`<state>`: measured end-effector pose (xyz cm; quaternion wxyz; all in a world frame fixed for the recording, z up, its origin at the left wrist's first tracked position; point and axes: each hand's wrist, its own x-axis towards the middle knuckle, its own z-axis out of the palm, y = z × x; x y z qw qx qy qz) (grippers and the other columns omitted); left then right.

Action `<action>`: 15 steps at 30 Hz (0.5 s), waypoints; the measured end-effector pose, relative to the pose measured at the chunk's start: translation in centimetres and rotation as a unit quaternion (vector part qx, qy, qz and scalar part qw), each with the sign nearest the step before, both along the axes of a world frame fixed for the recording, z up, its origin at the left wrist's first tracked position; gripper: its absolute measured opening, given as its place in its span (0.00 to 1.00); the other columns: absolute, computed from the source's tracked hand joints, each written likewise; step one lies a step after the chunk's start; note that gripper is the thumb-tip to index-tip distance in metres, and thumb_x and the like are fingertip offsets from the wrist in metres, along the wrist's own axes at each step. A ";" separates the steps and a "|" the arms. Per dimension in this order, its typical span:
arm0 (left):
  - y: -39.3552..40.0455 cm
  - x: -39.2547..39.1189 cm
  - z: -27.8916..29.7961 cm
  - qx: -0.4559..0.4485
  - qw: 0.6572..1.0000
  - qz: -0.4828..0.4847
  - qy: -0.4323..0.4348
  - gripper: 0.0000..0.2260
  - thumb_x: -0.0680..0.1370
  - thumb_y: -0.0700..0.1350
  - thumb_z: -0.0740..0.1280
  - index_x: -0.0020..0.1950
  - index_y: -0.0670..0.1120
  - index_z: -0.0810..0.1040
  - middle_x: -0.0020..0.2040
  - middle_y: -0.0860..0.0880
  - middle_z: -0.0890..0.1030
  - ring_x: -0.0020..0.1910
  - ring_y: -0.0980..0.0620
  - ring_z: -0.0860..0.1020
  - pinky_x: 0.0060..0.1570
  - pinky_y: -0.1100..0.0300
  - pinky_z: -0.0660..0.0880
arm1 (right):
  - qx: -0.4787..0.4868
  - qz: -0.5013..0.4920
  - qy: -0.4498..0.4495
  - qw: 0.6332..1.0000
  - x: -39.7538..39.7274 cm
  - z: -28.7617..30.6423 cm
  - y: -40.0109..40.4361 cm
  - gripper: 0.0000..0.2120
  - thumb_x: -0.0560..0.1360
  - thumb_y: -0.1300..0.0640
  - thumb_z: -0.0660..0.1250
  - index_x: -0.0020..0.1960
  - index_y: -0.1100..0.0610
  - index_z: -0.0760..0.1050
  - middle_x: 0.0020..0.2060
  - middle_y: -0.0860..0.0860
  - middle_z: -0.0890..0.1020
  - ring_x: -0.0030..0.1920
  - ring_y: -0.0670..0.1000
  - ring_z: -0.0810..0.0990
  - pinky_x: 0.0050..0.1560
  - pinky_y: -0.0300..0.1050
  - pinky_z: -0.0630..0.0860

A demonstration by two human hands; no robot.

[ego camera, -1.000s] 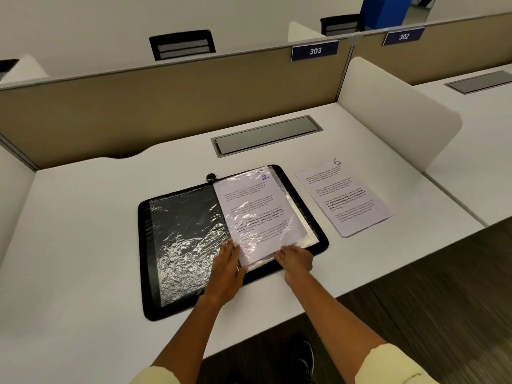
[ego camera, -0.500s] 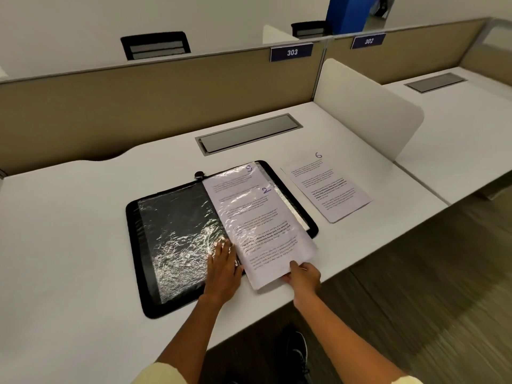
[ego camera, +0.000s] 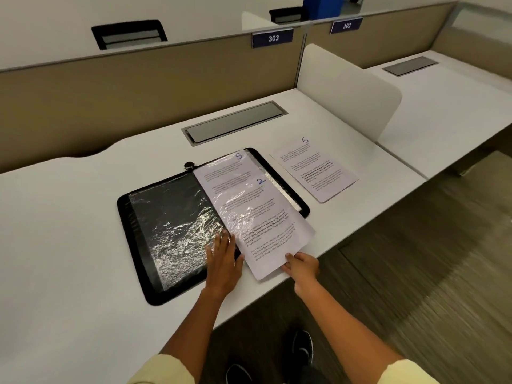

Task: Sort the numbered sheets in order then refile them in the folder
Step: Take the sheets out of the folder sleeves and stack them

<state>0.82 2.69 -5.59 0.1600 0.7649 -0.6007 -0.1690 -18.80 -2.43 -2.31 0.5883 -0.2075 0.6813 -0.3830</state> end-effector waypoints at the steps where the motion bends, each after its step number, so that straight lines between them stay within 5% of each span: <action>1: 0.1 -0.3 0.0 -0.004 1.000 0.002 0.001 0.30 0.83 0.52 0.57 0.80 0.45 0.49 0.80 0.45 0.45 0.78 0.47 0.39 0.73 0.48 0.33 | 0.000 0.000 0.006 1.000 -0.3 0.0 0.3 0.06 0.77 0.68 0.69 0.42 0.61 0.80 0.47 0.57 0.84 0.48 0.56 0.84 0.48 0.47 0.83; 15: 3.1 -5.1 0.7 -0.022 0.995 0.062 0.069 0.29 0.83 0.51 0.57 0.80 0.47 0.50 0.81 0.46 0.47 0.78 0.52 0.39 0.76 0.46 0.39 | 0.007 0.036 -0.016 0.999 -7.3 0.5 4.5 0.02 0.77 0.68 0.69 0.47 0.64 0.80 0.50 0.58 0.84 0.48 0.55 0.85 0.46 0.46 0.84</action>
